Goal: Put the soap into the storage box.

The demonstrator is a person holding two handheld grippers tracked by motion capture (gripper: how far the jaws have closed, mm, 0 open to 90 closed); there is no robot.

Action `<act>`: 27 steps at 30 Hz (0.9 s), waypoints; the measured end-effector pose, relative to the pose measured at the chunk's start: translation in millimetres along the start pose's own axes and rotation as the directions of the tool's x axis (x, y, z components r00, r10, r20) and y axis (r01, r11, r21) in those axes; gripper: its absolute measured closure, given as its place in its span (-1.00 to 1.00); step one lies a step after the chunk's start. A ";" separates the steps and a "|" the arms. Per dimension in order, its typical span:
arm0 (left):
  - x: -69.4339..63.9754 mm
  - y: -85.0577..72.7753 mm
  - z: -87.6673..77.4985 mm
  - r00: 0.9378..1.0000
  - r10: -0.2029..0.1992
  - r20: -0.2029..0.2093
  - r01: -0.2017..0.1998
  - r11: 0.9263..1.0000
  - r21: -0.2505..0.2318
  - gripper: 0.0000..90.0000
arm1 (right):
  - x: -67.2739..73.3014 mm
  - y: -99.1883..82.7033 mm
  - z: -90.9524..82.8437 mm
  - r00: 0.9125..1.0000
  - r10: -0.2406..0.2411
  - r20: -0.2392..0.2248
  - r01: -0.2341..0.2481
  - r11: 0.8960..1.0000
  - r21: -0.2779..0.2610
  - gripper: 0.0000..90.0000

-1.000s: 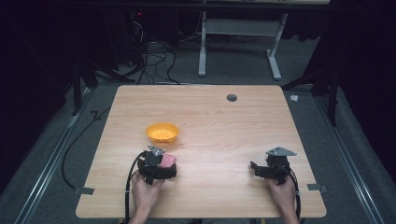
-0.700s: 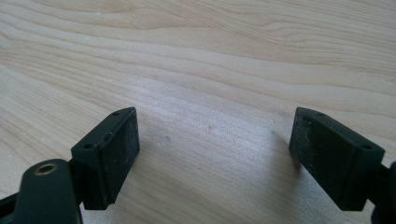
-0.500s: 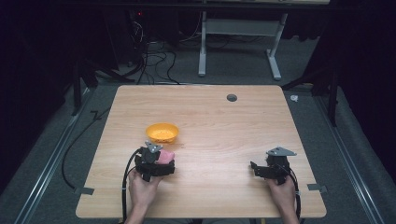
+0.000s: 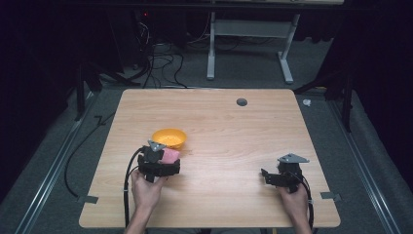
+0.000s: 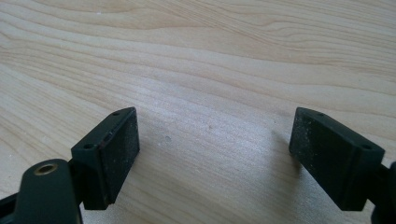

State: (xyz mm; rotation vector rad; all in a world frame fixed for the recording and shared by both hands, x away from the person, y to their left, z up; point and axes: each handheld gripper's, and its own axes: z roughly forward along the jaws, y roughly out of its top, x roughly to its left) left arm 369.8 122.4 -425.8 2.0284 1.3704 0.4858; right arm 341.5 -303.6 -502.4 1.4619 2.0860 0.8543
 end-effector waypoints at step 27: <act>16.8 33.7 5.2 0.999 -0.033 -0.004 0.033 0.999 -0.014 -0.70 | 0.1 0.0 -0.1 1.000 0.001 -0.001 -0.001 1.000 0.001 -0.63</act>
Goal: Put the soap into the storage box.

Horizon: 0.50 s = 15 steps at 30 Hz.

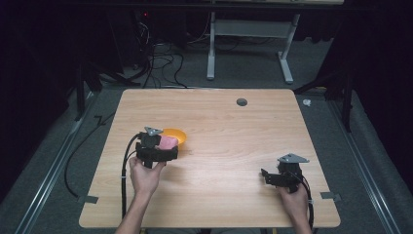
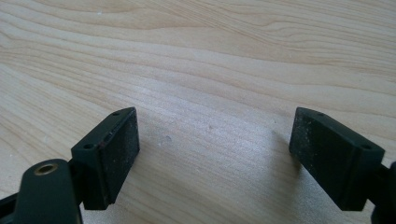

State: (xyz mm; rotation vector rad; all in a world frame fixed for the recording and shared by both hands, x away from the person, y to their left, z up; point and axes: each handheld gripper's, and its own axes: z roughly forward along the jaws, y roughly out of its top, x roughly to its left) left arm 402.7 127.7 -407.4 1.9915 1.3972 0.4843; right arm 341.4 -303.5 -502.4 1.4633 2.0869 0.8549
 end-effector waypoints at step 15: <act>4.6 15.7 7.2 1.000 -0.029 0.003 0.029 1.000 -0.004 -0.70 | -0.1 0.1 0.1 1.000 -0.001 0.000 0.001 1.000 -0.001 -0.63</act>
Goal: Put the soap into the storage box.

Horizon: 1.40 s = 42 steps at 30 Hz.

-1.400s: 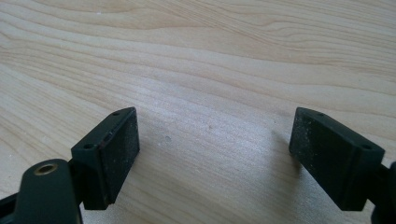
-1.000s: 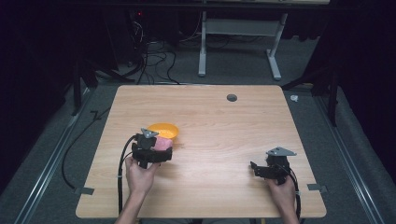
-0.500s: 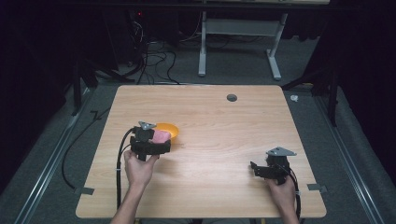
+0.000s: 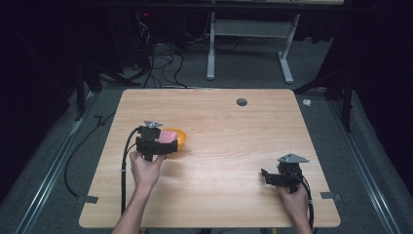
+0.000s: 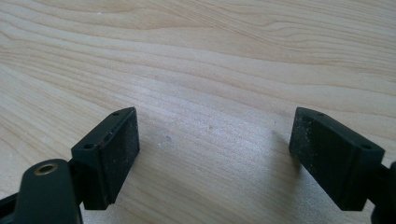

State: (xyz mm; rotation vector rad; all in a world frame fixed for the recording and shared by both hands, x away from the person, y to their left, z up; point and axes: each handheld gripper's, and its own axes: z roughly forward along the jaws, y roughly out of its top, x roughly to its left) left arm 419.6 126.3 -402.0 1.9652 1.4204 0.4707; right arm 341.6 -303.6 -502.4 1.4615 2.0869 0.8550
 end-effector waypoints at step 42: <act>1.2 19.6 38.5 0.998 -0.005 -0.059 0.007 0.999 0.033 -0.70 | 0.2 0.1 0.0 1.000 0.003 0.000 -0.003 1.000 0.000 -0.63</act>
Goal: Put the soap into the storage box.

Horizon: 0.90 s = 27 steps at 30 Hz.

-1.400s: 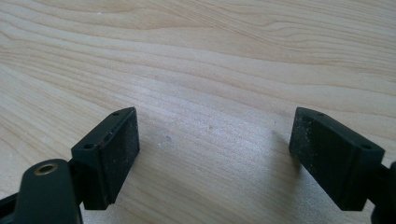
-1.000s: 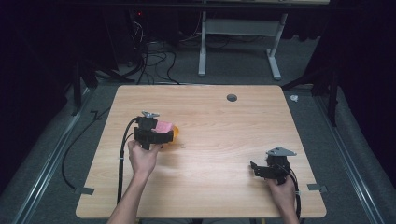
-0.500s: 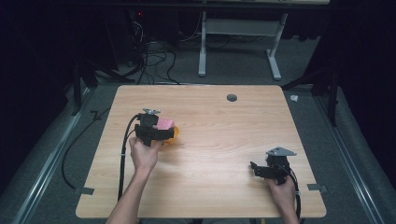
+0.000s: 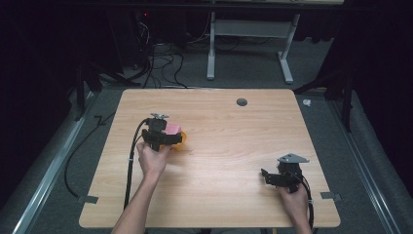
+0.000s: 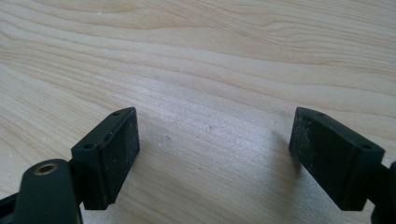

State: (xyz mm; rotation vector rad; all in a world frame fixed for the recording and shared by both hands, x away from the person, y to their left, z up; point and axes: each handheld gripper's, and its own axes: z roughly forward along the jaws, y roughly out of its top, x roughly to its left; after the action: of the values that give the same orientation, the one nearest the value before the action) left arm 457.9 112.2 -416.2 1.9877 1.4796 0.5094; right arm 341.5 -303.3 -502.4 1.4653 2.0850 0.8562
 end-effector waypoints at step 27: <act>-0.2 -7.7 24.3 0.999 -0.029 -0.036 0.030 0.999 0.029 -0.70 | 0.0 -0.1 -0.2 1.000 -0.003 0.000 0.003 1.000 0.002 -0.63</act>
State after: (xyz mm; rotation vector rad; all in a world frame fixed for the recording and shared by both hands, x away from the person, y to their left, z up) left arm 467.4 107.8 -439.4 1.9863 1.5445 0.5158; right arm 341.4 -303.3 -502.3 1.4629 2.0882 0.8532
